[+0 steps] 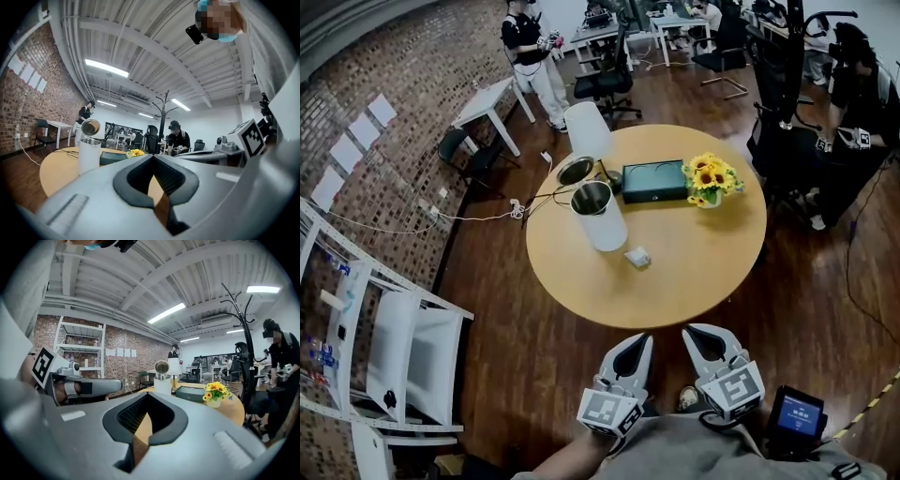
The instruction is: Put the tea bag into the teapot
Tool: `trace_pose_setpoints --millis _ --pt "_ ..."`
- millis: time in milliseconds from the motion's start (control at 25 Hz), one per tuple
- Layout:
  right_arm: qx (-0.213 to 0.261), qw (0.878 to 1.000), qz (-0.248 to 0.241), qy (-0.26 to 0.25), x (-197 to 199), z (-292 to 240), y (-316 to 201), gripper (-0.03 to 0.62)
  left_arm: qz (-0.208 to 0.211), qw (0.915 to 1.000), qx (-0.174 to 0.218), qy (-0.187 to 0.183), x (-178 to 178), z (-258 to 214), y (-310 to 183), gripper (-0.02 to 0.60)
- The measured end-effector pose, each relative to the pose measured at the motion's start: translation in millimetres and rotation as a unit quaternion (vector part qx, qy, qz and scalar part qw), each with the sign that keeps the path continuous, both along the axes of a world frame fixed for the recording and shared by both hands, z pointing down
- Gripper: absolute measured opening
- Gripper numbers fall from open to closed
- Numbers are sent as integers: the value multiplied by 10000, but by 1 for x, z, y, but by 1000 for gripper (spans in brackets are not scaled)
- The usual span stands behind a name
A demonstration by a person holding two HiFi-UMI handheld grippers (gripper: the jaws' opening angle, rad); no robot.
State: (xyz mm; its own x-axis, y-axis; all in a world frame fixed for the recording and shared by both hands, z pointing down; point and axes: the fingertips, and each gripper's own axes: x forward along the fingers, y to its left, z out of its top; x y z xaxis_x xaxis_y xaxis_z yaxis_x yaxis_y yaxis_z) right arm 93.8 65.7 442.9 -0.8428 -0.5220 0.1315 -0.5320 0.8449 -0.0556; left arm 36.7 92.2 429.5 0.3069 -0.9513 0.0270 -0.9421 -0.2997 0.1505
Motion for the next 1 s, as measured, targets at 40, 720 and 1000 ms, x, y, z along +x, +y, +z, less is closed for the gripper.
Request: trace_pose_setpoints --millis 40,720,1000 --pt "-2 10000 1 12 -4 2 -7 8 -12 10000 -19 1 -5 1 -7 1" --pt "-40 9950 929 365 -112 18 -147 8 838 9964 -76 101 -125 10 -156 0" --pt "-80 9894 1385 435 -142 21 -172 8 1259 9919 -77 138 -157 12 -186 0"
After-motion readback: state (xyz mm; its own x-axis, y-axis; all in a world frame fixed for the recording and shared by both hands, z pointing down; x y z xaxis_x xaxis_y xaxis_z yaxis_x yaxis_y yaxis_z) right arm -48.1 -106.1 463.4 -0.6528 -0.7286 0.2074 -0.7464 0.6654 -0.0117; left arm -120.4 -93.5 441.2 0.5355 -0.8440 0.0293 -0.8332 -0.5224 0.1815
